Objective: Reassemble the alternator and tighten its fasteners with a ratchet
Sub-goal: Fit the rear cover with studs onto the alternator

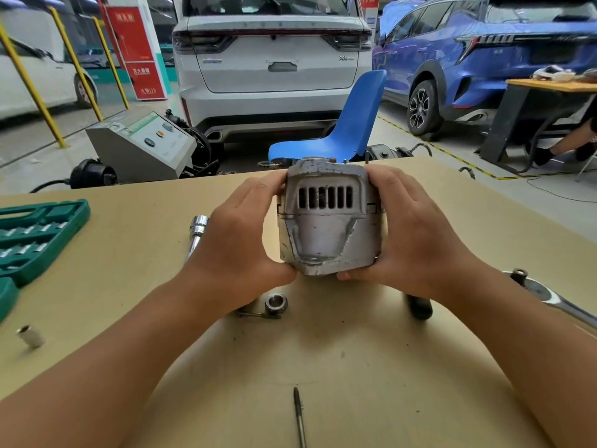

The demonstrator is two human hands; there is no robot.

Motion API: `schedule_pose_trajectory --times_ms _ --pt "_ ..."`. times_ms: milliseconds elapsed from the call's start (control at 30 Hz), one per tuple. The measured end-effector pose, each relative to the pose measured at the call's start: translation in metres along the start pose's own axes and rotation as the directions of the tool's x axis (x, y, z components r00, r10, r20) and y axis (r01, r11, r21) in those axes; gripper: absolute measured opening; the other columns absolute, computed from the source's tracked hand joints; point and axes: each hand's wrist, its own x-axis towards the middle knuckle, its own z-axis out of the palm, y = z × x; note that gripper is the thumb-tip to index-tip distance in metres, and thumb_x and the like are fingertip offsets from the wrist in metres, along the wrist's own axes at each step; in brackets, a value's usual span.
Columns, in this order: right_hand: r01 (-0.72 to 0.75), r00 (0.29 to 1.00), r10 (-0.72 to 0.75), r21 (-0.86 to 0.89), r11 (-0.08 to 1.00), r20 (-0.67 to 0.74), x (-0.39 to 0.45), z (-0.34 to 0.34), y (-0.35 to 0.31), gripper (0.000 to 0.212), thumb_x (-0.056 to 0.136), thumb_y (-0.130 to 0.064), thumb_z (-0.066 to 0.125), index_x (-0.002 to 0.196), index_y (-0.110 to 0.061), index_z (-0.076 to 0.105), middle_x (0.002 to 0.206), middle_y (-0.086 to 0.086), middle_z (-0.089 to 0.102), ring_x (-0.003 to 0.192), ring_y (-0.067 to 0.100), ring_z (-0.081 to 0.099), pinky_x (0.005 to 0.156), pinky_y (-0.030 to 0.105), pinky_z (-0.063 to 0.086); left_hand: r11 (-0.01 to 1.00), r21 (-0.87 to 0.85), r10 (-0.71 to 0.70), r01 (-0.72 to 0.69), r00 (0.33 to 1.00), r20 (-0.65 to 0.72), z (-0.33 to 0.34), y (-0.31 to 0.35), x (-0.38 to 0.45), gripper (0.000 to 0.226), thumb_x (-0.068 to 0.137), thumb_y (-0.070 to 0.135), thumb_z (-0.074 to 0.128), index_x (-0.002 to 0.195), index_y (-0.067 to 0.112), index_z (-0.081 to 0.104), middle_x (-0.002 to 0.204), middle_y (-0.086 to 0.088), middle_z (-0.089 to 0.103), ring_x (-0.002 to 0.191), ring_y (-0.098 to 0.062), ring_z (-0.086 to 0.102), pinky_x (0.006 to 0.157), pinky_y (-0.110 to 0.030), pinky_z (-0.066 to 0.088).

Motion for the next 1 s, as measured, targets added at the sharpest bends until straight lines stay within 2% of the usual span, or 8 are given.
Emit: schedule_pose_trajectory --times_ms 200,267,400,467,533,600,767,1000 --pt "-0.036 0.999 0.030 0.169 0.985 0.040 -0.002 -0.002 0.015 0.120 0.042 -0.054 0.094 0.145 -0.028 0.037 0.135 -0.013 0.052 0.124 0.009 0.053 0.101 0.033 0.050 0.998 0.041 0.044 -0.043 0.999 -0.005 0.005 0.006 0.004 0.100 0.057 0.021 0.088 0.146 0.001 0.049 0.132 -0.007 0.059 0.121 -0.015 0.054 0.106 -0.022 0.045" --pt "-0.059 0.997 0.046 0.212 0.975 0.065 -0.002 -0.003 0.019 0.121 0.041 -0.051 0.094 0.145 -0.031 0.036 0.136 -0.016 0.052 0.125 0.007 0.052 0.102 0.029 0.048 0.998 0.040 0.042 -0.043 0.999 0.029 0.004 0.003 0.005 0.102 0.058 0.025 0.088 0.148 0.001 0.046 0.132 -0.006 0.054 0.121 -0.010 0.048 0.105 -0.014 0.040" --pt "-0.088 0.991 0.062 0.226 0.970 0.121 -0.005 -0.011 0.025 0.121 0.040 -0.048 0.095 0.145 -0.033 0.035 0.137 -0.016 0.053 0.129 0.009 0.051 0.106 0.038 0.047 0.998 0.049 0.035 -0.039 0.995 0.093 0.003 -0.001 0.009 0.105 0.059 0.026 0.097 0.148 0.003 0.046 0.145 -0.009 0.049 0.134 -0.011 0.043 0.111 -0.008 0.029" --pt "-0.081 0.992 0.057 0.215 0.973 0.116 -0.007 -0.015 0.022 0.125 0.043 -0.048 0.095 0.149 -0.029 0.032 0.144 -0.012 0.049 0.135 0.010 0.047 0.110 0.042 0.044 0.998 0.034 0.048 -0.050 0.996 0.074 0.006 0.001 0.010 0.100 0.060 0.021 0.096 0.146 0.004 0.049 0.145 -0.009 0.054 0.135 -0.013 0.046 0.113 -0.010 0.030" --pt "-0.024 0.998 0.011 0.200 0.979 0.066 -0.007 -0.014 0.015 0.128 0.047 -0.048 0.095 0.152 -0.020 0.029 0.151 -0.006 0.043 0.140 0.013 0.043 0.113 0.039 0.040 0.996 0.034 0.076 -0.078 0.996 0.051 0.007 0.002 0.010 0.094 0.060 0.020 0.094 0.143 0.003 0.052 0.139 -0.009 0.060 0.129 -0.016 0.053 0.110 -0.012 0.035" --pt "0.036 0.999 -0.035 0.146 0.989 -0.007 -0.008 -0.010 0.008 0.124 0.050 -0.048 0.094 0.152 -0.016 0.030 0.147 -0.001 0.047 0.134 0.015 0.049 0.108 0.037 0.045 0.995 0.043 0.091 -0.092 0.995 0.037 0.007 0.003 0.010 0.091 0.060 0.021 0.092 0.141 0.003 0.055 0.135 -0.008 0.061 0.124 -0.017 0.055 0.107 -0.013 0.039" --pt "0.064 0.995 -0.057 0.088 0.994 -0.082 -0.005 -0.006 0.003 0.116 0.047 -0.029 0.097 0.145 -0.009 0.039 0.130 0.006 0.056 0.115 0.024 0.059 0.092 0.047 0.053 0.993 0.059 0.099 -0.101 0.995 0.032 0.005 0.004 0.011 0.088 0.060 0.023 0.091 0.139 0.004 0.057 0.132 -0.005 0.063 0.119 -0.017 0.058 0.104 -0.017 0.045" --pt "0.051 0.998 -0.046 0.127 0.991 -0.042 -0.004 -0.006 0.009 0.119 0.048 -0.037 0.094 0.149 -0.024 0.032 0.136 0.002 0.051 0.120 0.021 0.055 0.094 0.046 0.052 0.992 0.093 0.067 -0.079 0.990 0.122 0.001 0.003 0.013 0.097 0.063 0.032 0.088 0.148 0.008 0.046 0.137 -0.005 0.053 0.123 -0.022 0.053 0.098 -0.038 0.052"
